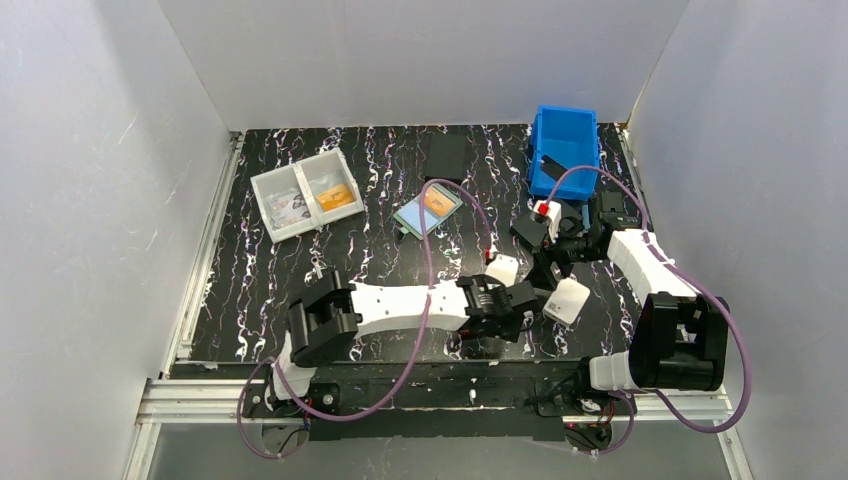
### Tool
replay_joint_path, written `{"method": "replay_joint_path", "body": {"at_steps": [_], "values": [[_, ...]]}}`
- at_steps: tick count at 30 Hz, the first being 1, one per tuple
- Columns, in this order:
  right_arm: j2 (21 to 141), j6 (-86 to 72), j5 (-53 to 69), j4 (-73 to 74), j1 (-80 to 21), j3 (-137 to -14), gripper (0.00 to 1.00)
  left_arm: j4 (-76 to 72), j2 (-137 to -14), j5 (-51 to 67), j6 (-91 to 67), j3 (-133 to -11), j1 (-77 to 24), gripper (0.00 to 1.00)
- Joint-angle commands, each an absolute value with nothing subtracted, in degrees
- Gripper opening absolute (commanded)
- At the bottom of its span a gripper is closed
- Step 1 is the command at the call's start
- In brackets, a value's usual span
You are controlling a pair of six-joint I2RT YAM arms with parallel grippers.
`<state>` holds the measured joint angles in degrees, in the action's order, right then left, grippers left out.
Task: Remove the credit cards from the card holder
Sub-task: Open the card holder at the center of the board.
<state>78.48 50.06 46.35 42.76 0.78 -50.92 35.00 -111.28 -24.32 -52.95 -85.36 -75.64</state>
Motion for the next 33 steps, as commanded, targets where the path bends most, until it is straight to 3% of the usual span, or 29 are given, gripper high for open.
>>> {"method": "replay_joint_path", "body": {"at_steps": [1,19,25,30,33], "values": [[78.1,48.3,46.5,41.3,1.0,-53.6,0.86,48.6,-115.8,-29.7,-55.8,-93.9,-76.0,0.86],[78.8,48.0,46.3,41.9,1.3,-54.0,0.86,56.9,-128.8,-34.4,-57.9,-106.6,-75.5,0.80],[78.7,48.4,46.5,42.2,1.7,-54.0,0.86,57.4,-126.3,-34.3,-61.0,-104.1,-75.1,0.58],[78.7,48.8,47.0,42.7,2.0,-54.0,0.86,54.7,-120.7,-34.2,-62.1,-98.6,-75.1,0.51],[78.7,49.1,47.1,43.0,2.1,-54.0,0.86,51.6,-116.1,-33.8,-63.0,-93.7,-74.9,0.38]]}}
